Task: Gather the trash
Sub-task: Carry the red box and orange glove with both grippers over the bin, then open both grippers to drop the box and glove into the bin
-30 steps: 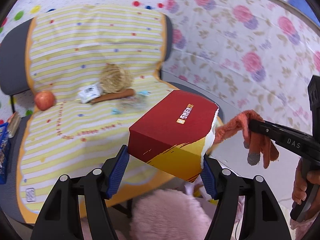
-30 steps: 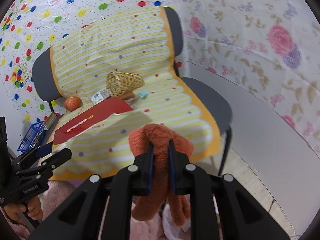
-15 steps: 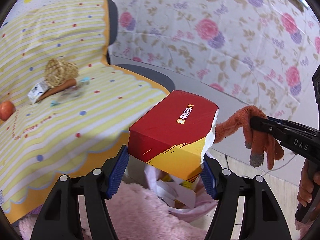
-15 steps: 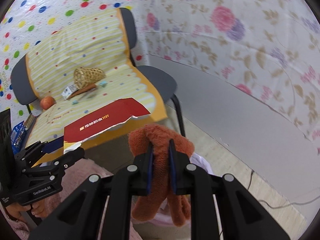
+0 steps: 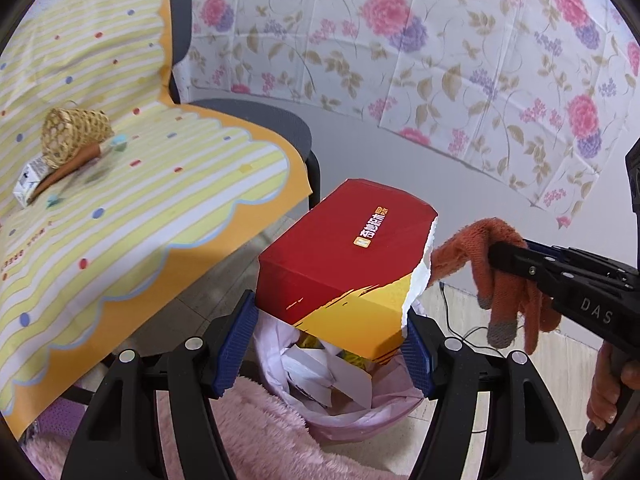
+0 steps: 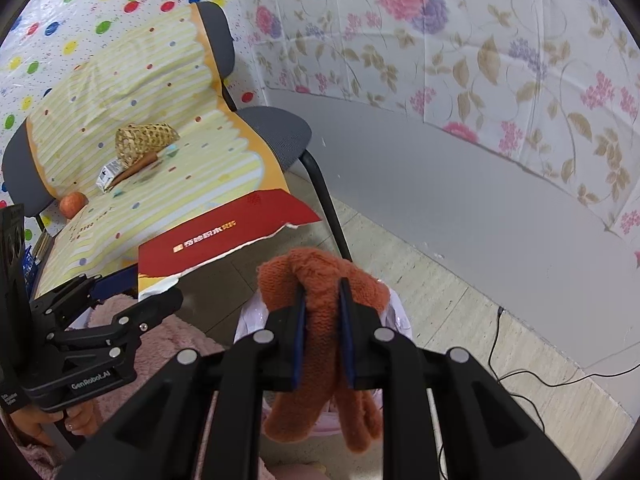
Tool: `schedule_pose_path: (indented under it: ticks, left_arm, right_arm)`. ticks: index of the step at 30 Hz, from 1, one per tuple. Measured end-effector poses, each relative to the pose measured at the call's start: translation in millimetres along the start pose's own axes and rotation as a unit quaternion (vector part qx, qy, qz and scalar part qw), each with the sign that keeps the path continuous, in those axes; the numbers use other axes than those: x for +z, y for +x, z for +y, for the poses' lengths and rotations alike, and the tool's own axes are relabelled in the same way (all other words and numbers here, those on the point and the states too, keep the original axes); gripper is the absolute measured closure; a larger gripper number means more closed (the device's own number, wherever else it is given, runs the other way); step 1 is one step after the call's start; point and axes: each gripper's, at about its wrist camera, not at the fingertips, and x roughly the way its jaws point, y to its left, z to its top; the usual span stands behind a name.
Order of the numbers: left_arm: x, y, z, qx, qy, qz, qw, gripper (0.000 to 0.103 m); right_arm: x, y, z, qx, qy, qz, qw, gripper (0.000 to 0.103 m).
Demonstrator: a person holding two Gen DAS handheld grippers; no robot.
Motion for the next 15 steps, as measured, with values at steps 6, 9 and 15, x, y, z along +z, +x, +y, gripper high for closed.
schedule_pose_path:
  ticks: [6,9,15]
  left_arm:
    - [0.1,13.9,-0.3,0.001,0.001,0.018,0.9998,0.021]
    - [-2.4,12.6,4.7,0.008,-0.004,0.022,0.9997,0.019]
    - [-4.3,-10.2,26.2,0.043,-0.024,0.000,0.9988,0.019]
  right_arm:
    - [0.1,22.0,-4.5,0.010,0.012,0.010,1.000,0.058]
    - [-0.6,23.1,-4.2,0.011,0.011,0.014,1.000,0.058]
    - [6.5,7.3,-0.9,0.009,0.006,-0.002,1.000,0.058]
